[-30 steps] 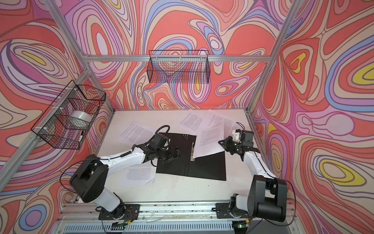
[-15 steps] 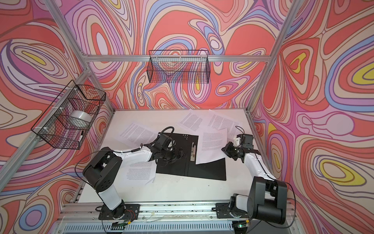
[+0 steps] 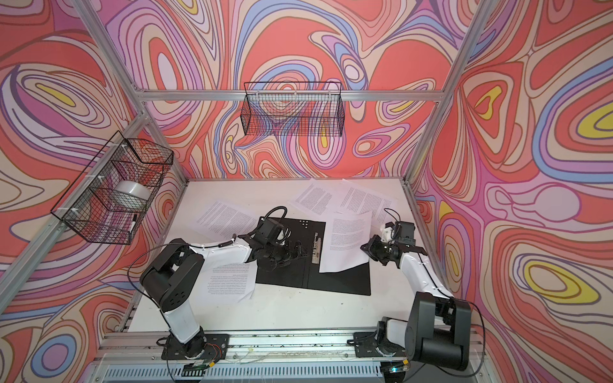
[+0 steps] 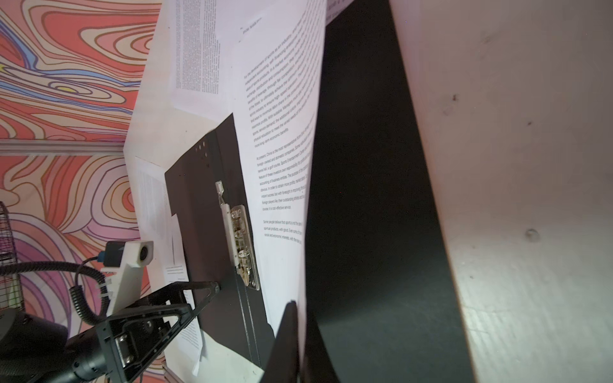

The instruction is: Put the files into the folder

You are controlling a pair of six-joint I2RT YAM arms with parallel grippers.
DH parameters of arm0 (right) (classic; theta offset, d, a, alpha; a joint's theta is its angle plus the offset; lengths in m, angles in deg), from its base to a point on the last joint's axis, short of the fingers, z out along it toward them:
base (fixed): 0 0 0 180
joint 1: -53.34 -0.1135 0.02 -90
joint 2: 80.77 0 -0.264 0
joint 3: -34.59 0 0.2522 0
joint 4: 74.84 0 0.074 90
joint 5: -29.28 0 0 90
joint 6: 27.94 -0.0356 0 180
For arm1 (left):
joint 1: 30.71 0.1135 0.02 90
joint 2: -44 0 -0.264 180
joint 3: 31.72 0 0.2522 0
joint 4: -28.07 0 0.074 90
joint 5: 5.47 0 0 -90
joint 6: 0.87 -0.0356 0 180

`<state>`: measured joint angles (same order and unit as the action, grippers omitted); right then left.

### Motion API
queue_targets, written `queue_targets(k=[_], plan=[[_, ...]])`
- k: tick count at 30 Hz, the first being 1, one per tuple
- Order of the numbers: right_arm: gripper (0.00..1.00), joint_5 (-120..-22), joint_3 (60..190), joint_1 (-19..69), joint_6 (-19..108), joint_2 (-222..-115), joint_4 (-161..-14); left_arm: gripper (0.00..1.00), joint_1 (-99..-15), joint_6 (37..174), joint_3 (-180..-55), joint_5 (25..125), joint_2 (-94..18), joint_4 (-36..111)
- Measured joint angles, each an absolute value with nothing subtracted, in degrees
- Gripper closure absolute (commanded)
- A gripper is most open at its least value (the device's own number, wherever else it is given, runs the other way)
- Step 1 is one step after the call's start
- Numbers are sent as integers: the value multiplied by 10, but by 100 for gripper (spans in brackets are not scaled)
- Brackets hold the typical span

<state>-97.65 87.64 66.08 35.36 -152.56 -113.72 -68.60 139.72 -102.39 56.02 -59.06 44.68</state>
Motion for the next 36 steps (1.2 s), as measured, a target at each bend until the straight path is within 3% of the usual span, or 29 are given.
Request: queue_targets(k=[12,36], plan=[[100,-1037,874,661,344,-1500,-1174,0,-686,1397,-1026,549,-600,426],[100,-947,873,607,370,-1548,-1213,0,-676,1398,-1030,535,-611,415]])
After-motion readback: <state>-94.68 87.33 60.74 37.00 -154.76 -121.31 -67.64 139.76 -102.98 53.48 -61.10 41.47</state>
